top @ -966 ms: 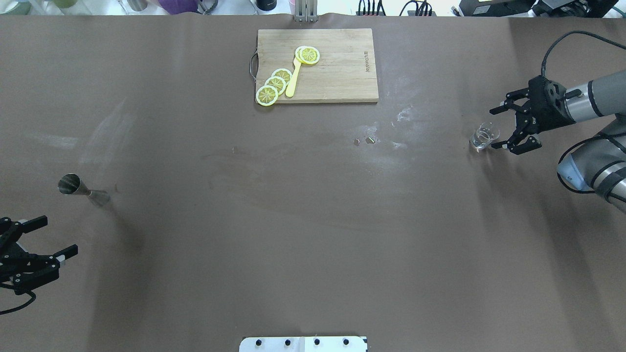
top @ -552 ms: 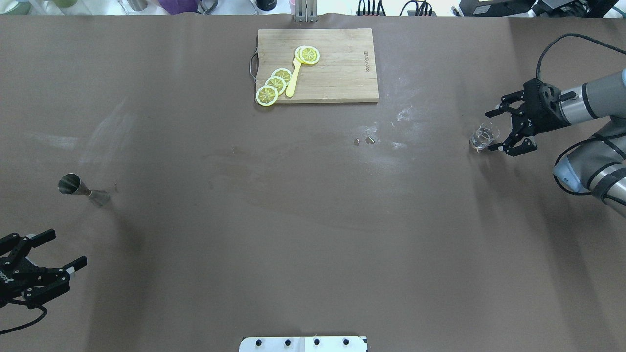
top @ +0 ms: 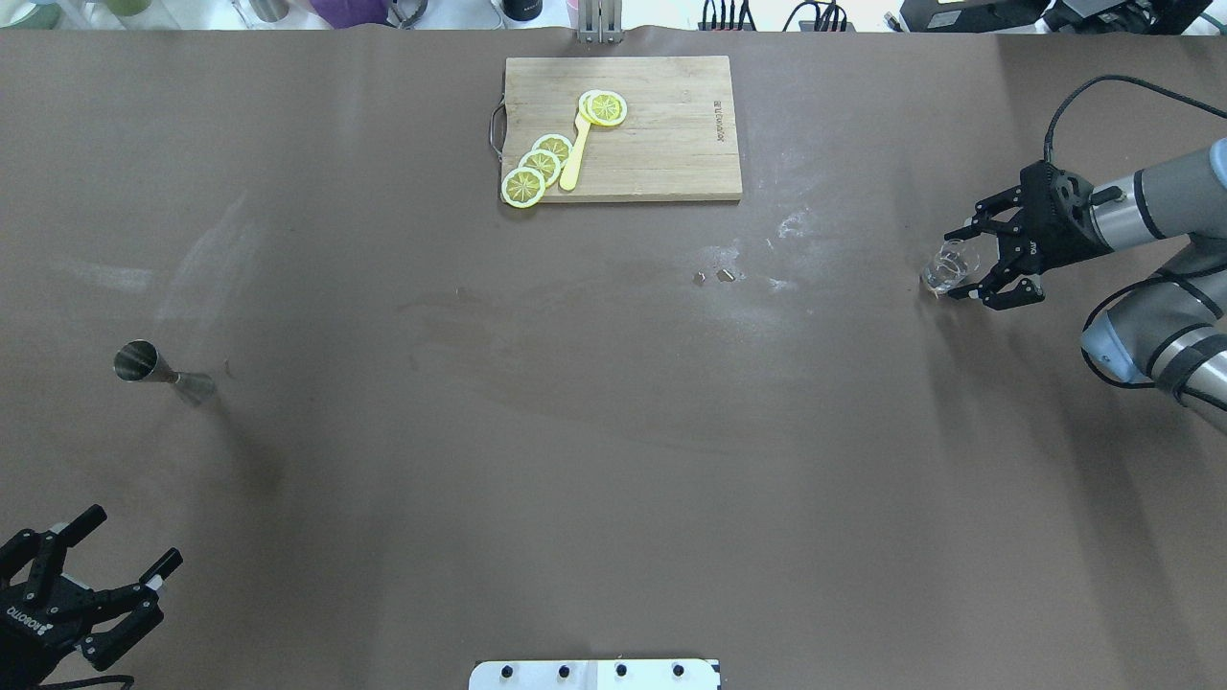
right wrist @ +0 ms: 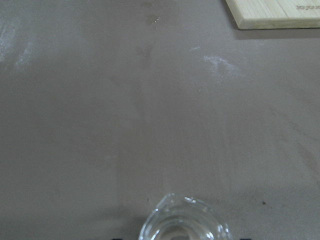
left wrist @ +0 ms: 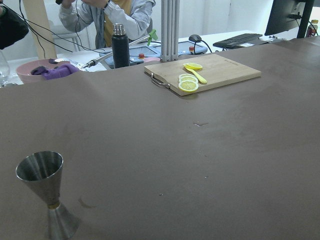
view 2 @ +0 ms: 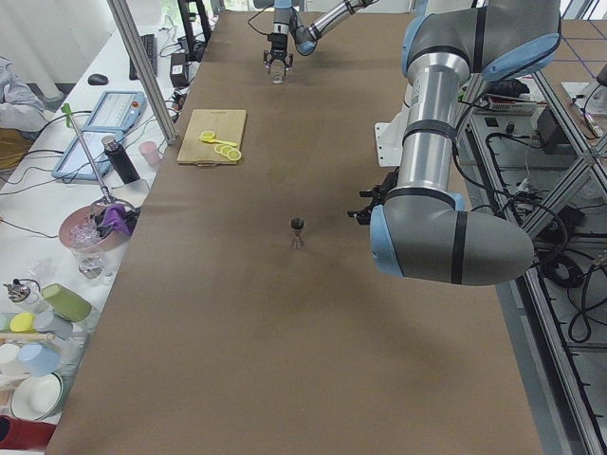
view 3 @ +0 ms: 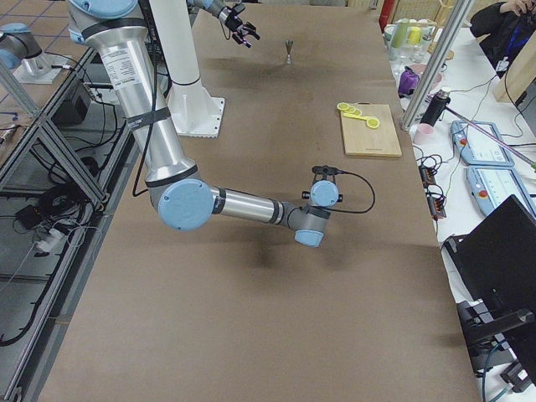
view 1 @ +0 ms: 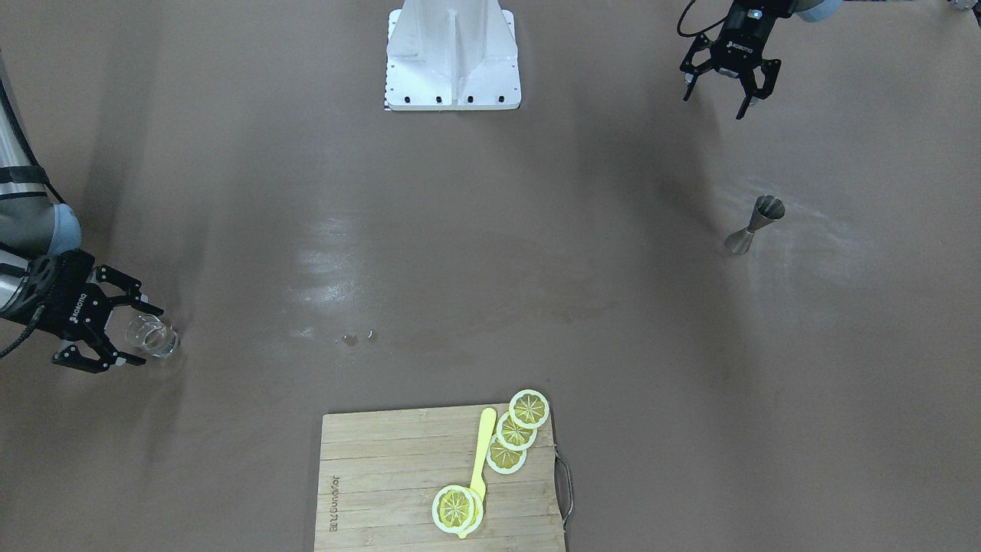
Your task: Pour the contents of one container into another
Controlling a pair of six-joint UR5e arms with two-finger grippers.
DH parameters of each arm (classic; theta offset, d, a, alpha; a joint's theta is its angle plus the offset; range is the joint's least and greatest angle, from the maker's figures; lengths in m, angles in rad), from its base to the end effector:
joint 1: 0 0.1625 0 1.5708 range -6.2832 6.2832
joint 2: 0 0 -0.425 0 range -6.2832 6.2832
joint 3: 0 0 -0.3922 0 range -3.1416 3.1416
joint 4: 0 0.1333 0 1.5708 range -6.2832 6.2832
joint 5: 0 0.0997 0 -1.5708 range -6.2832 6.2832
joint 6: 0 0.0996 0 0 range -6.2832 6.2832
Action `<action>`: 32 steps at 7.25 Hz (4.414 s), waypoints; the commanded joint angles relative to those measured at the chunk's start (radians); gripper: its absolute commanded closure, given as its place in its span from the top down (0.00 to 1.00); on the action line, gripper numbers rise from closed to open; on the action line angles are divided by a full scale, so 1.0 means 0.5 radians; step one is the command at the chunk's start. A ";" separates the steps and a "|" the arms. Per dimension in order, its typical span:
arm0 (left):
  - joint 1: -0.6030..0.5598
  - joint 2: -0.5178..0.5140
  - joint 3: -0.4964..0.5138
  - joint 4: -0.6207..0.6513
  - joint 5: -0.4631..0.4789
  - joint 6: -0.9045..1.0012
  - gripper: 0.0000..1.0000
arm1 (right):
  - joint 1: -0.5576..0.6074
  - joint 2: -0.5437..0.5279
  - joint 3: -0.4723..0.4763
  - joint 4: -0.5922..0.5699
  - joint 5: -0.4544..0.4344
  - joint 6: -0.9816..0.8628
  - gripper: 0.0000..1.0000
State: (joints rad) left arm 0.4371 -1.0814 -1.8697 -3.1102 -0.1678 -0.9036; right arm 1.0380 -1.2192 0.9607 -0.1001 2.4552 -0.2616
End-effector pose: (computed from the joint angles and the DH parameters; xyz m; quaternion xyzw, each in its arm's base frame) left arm 0.3005 -0.1151 0.5183 0.5555 0.4160 -0.0302 0.7194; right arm -0.2663 -0.5623 0.5906 0.4626 -0.4181 -0.5122 0.5907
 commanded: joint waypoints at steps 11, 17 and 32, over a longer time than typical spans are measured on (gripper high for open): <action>-0.536 -0.251 0.005 2.726 0.198 -2.605 0.97 | 0.139 -0.010 0.011 -0.027 0.001 0.011 0.00; -0.966 -0.644 0.165 2.971 -0.081 -2.629 0.94 | 0.268 0.036 0.214 -0.159 0.010 0.347 0.00; -1.212 -1.516 -0.041 3.146 -0.186 -1.690 0.00 | 0.311 0.128 0.475 -0.432 0.118 0.247 0.00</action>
State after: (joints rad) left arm -0.1614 -1.6887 -1.8931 -1.5430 -0.2565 -1.9230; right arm 1.1823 -1.1587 1.1939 -0.3137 2.5040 -0.1380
